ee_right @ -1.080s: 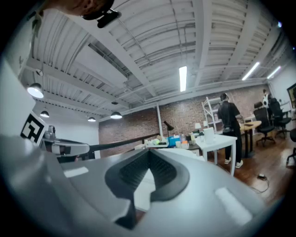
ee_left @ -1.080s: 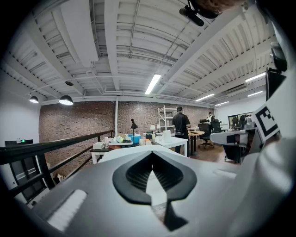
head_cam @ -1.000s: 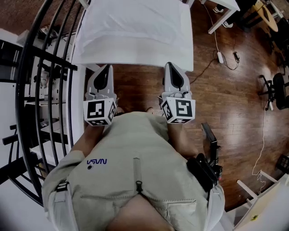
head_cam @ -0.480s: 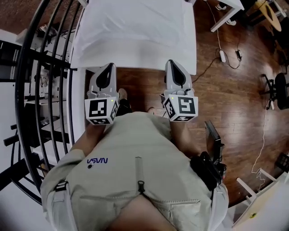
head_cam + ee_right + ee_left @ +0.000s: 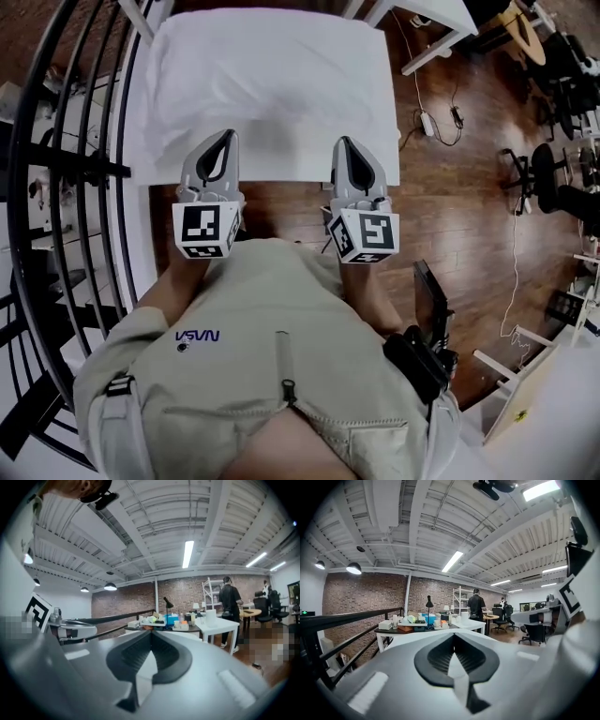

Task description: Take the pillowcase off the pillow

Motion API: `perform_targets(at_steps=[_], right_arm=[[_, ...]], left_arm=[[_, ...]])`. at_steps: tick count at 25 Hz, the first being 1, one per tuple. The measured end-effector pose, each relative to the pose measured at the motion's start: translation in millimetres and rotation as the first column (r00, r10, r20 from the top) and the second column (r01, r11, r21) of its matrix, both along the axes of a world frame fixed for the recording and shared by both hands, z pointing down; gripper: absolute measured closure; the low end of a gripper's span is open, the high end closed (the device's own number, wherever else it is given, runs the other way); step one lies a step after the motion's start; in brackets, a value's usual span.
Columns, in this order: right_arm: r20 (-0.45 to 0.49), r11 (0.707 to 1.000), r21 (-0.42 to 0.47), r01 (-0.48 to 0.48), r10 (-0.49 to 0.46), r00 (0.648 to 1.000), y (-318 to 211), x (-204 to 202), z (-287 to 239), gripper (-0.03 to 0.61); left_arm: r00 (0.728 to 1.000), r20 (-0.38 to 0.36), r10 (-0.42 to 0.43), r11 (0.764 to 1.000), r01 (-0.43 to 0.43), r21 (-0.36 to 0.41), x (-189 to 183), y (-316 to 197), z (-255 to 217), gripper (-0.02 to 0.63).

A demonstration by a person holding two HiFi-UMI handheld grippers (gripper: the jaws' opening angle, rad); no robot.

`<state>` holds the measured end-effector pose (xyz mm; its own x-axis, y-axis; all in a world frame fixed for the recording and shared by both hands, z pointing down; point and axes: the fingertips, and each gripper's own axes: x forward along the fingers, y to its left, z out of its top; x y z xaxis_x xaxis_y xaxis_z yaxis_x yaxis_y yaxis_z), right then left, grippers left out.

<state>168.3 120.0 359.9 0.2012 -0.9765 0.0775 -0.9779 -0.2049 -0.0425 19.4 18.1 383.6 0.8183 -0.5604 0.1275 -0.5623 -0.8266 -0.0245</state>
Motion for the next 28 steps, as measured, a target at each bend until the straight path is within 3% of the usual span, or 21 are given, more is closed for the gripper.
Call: perform_targets(at_steps=[4,10,18,24,28], right_arm=[[-0.010,1.000,-0.017,-0.025,0.025,1.000,-39,-5,-3,0.578],[-0.067,1.000,-0.023,-0.009,0.007,0.998,-72,-10,-11,0.578],[-0.052,0.982,0.014,0.190,-0.189,0.981,-139,-21,-19,0.578],[-0.056,0.927,0.007,0.374,-0.373,0.926,-181,-34,-9,0.578],[-0.044,0.895,0.003,0.447,-0.446,0.894,-198,-37,-1,0.578]], left_arm=[[0.999,-0.007,0.040,0.999,-0.040,-0.003,-2,-40,0,0.607],[1.000,-0.018,0.006,1.000,-0.007,-0.022,-23,-65,8,0.607],[0.990,0.018,-0.143,0.990,0.143,-0.002,-34,-89,1,0.607],[0.956,0.066,-0.284,0.958,0.286,-0.023,-36,-114,15,0.607],[0.932,0.105,-0.348,0.936,0.351,-0.014,-41,-121,18,0.607]])
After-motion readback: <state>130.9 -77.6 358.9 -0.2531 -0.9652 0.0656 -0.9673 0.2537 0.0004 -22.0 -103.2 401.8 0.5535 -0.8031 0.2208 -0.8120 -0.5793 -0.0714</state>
